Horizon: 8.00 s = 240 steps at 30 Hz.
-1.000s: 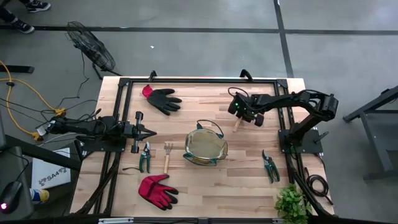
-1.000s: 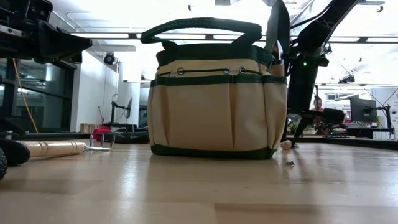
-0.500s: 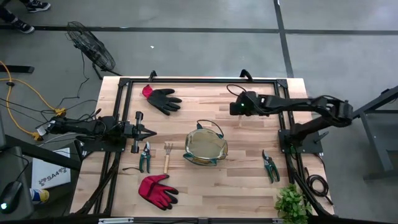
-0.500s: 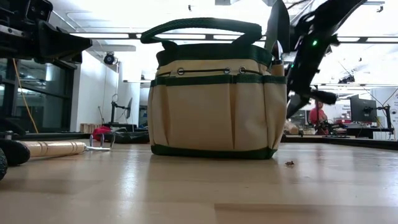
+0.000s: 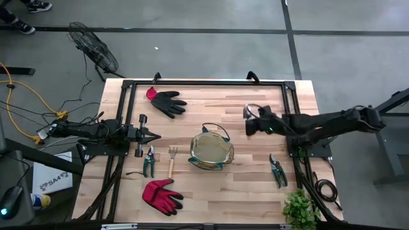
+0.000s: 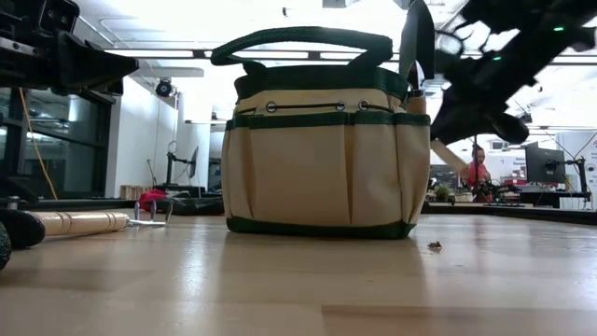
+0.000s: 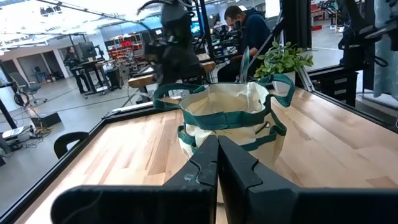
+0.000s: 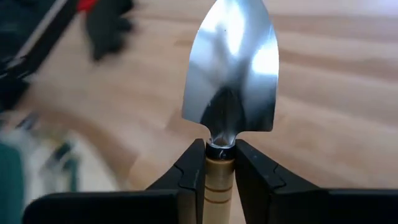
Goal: Pick & Place Garden tools in Gardening bag
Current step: Put the brown trowel into the gardening bag, then put the brown hand rake into the gardening bag
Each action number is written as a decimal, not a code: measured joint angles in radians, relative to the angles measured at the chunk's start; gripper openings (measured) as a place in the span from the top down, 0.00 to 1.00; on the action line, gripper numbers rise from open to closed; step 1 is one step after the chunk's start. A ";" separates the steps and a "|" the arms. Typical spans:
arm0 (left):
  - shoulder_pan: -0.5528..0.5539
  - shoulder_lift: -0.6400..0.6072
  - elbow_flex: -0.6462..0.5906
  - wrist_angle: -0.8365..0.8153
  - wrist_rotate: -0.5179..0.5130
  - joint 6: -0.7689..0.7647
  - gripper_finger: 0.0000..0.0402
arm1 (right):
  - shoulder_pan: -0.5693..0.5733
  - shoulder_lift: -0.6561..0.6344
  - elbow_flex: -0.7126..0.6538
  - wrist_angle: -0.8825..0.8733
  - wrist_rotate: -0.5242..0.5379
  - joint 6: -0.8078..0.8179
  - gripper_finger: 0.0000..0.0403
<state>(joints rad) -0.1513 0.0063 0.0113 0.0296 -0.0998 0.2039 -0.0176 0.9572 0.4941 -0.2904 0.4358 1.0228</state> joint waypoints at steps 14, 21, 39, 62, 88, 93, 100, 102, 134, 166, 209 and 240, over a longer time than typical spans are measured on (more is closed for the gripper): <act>0.000 0.000 0.000 0.000 0.001 0.000 1.00 | 0.375 -0.176 -0.153 0.143 0.011 -0.478 0.86; 0.000 0.000 0.000 0.000 0.002 0.000 1.00 | 0.511 -0.158 -0.157 0.181 0.183 -0.631 0.86; 0.000 0.000 0.000 0.000 0.005 0.000 1.00 | 0.702 0.052 -0.155 0.627 0.528 -0.708 0.86; 0.000 0.000 0.000 0.000 0.003 0.000 1.00 | 0.579 0.300 -0.155 1.149 0.350 -0.939 0.86; 0.000 0.000 0.000 0.000 0.001 0.000 1.00 | 0.445 0.324 -0.155 1.200 0.107 -0.982 0.86; 0.000 0.000 0.000 0.000 0.001 0.000 1.00 | 0.431 0.337 -0.155 1.201 0.099 -0.972 0.86; 0.000 0.000 0.000 0.000 0.005 0.000 1.00 | 0.404 0.375 -0.155 1.200 0.057 -0.949 0.86; 0.000 0.000 0.000 0.000 0.005 0.000 1.00 | 0.397 0.379 -0.155 1.200 0.057 -0.945 0.86; 0.000 0.000 0.000 0.000 0.004 0.000 1.00 | 0.302 0.388 -0.236 1.157 -0.072 -0.923 0.84; 0.000 0.000 0.000 0.000 0.001 0.000 1.00 | 0.339 0.388 -0.236 1.081 -0.069 -0.921 0.71; 0.000 0.000 0.000 0.000 0.004 0.000 1.00 | 0.338 0.160 -0.236 0.863 -0.099 -0.858 0.61; 0.000 0.000 0.000 0.000 0.001 0.000 1.00 | 0.405 0.046 -0.236 0.750 -0.151 -0.682 0.66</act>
<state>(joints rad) -0.1510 0.0061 0.0113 0.0294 -0.0986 0.2039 0.3874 1.0037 0.2584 0.4592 0.2852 0.3412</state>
